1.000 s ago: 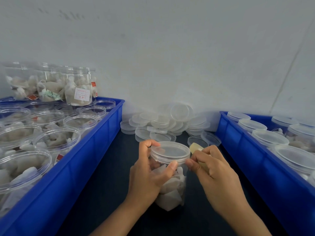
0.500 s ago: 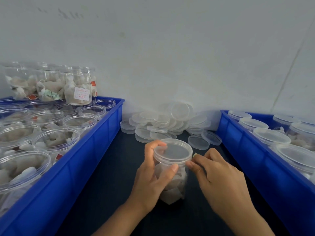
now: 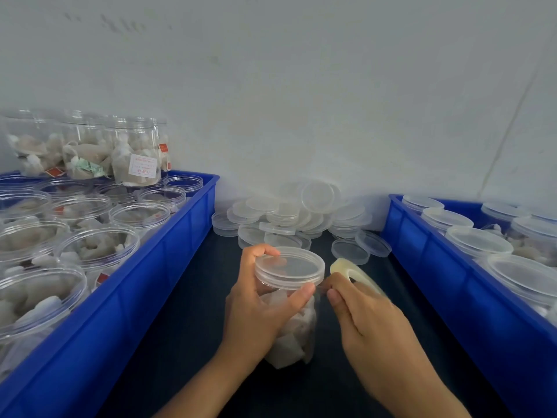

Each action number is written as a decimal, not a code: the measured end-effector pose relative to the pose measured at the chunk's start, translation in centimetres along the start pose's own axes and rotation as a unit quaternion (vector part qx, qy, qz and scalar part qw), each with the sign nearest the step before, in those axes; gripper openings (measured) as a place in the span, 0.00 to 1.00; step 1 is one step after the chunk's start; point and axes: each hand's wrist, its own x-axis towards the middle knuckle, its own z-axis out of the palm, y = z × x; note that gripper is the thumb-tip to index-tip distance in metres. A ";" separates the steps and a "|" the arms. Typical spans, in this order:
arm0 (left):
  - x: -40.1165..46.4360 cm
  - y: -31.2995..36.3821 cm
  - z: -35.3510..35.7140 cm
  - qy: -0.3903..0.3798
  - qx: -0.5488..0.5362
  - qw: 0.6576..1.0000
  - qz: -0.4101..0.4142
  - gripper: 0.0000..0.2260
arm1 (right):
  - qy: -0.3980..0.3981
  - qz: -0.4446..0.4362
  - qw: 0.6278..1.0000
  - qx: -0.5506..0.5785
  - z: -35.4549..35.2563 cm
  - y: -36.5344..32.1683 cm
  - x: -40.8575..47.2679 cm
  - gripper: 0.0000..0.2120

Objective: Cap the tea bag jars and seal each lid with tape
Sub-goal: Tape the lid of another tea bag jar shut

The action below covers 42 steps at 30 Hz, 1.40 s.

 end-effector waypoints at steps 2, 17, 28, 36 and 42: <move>0.2 0.0 -0.4 -0.004 -0.006 1.000 0.004 0.26 | 0.000 0.010 1.000 0.029 -0.1 0.0 -0.1 0.14; 1.1 0.6 -1.6 -0.128 -0.113 0.985 0.006 0.26 | 0.027 0.025 0.999 0.026 -1.1 0.3 -0.1 0.23; 1.1 0.1 -1.9 -0.169 -0.147 0.973 -0.054 0.34 | 0.004 0.017 0.999 0.045 -0.6 0.1 0.1 0.20; 0.2 0.6 -0.6 -0.021 0.016 0.999 0.030 0.19 | 0.034 0.073 0.993 0.087 0.5 0.1 0.0 0.19; -0.6 1.6 0.1 -0.015 0.117 0.992 0.046 0.25 | 0.058 0.062 0.995 0.054 1.3 -0.7 -0.3 0.21</move>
